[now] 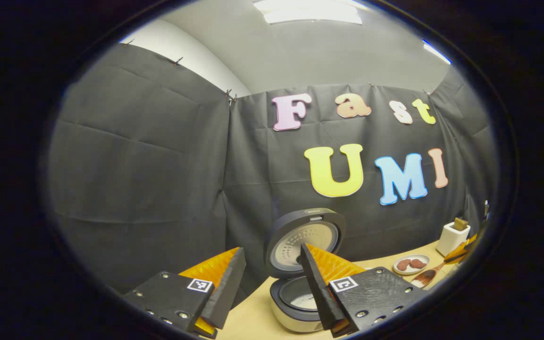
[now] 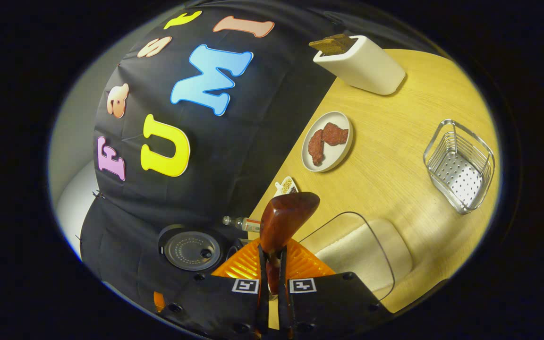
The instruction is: Close the left gripper, press the button to open the rice cooker; take a wooden spoon from the chopstick holder with the right hand, scoop a spoonful of rice and pour it into the rice cooker, then put the wooden spoon back into the chopstick holder.
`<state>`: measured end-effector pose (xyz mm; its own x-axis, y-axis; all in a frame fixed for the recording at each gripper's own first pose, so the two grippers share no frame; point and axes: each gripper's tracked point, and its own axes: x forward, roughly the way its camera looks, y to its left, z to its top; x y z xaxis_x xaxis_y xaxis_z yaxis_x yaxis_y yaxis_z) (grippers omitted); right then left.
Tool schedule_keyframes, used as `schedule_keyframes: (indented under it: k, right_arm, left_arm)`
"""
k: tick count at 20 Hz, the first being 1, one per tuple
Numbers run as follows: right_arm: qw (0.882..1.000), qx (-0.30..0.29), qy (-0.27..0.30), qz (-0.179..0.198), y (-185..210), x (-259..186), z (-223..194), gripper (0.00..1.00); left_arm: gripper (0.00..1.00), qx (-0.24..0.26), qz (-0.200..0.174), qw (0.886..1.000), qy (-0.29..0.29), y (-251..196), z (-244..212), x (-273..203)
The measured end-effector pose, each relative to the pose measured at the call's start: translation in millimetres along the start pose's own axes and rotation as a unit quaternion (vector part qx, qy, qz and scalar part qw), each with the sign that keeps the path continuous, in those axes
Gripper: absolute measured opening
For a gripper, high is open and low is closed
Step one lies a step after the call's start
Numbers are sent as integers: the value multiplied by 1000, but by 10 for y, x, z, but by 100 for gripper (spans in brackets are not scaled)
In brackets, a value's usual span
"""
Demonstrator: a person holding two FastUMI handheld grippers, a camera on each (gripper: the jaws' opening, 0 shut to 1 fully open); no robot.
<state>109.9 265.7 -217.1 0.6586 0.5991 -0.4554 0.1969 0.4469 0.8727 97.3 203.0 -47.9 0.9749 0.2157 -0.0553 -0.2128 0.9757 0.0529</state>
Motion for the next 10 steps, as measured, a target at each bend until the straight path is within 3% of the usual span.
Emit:
schedule_keyframes:
  k: [10]
  right_arm:
    - [997,-27,30,65,1043,577,-355,10]
  left_arm:
    - [75,-13,12,1000,-10,476,-51,234]
